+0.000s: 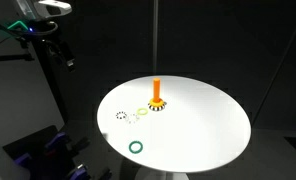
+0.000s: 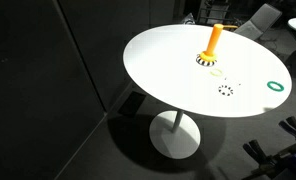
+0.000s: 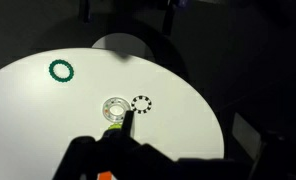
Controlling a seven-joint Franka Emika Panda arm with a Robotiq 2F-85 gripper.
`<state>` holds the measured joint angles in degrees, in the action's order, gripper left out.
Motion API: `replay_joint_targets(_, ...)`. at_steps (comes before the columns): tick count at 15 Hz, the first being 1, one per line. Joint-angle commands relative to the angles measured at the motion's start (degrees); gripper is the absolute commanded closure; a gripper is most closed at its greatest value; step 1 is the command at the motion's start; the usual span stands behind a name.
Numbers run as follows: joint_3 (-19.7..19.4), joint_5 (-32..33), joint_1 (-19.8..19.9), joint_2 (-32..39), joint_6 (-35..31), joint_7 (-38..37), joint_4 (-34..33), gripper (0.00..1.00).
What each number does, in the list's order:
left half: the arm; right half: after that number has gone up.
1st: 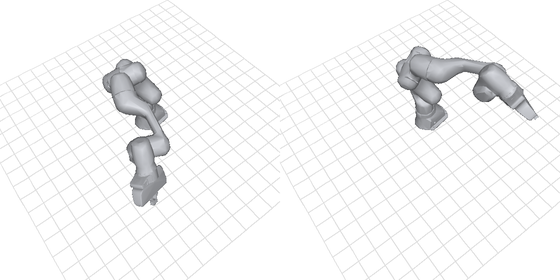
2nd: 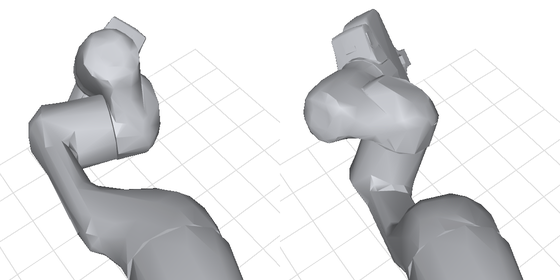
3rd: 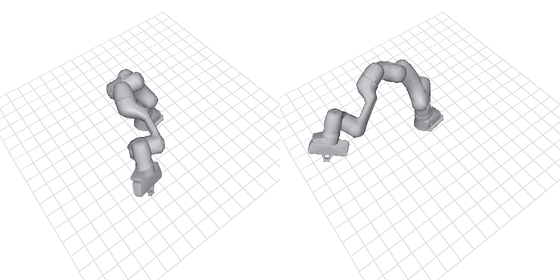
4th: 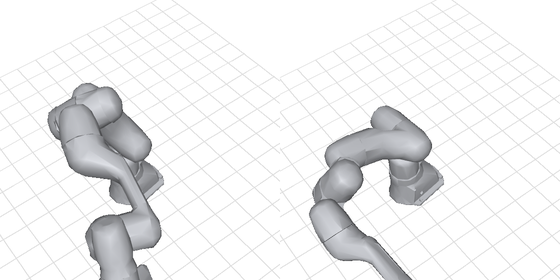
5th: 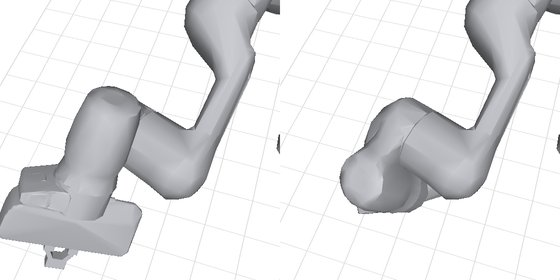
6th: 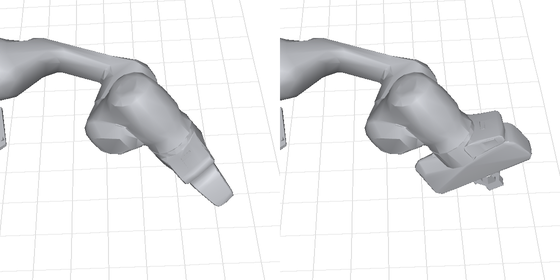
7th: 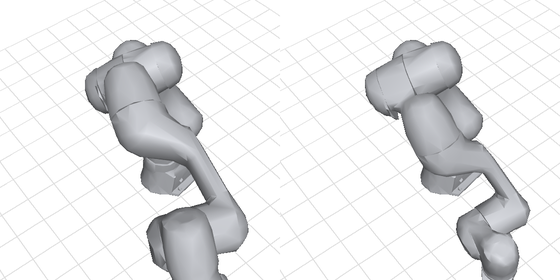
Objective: Remove the orange ring from the ring stacking stand and drop it on the table
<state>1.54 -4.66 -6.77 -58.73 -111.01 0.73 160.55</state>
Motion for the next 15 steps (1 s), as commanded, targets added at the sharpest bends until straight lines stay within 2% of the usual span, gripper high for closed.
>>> replay_joint_targets(1,0.3,-0.3,0.4,0.0,0.2,0.3,-0.1,0.0)
replay_joint_targets(8,0.9,-0.4,1.1,2.9,-2.3,-1.2,-1.5,0.0)
replay_joint_targets(15,2.3,-0.3,3.2,12.8,-14.4,-5.3,-4.5,0.0)
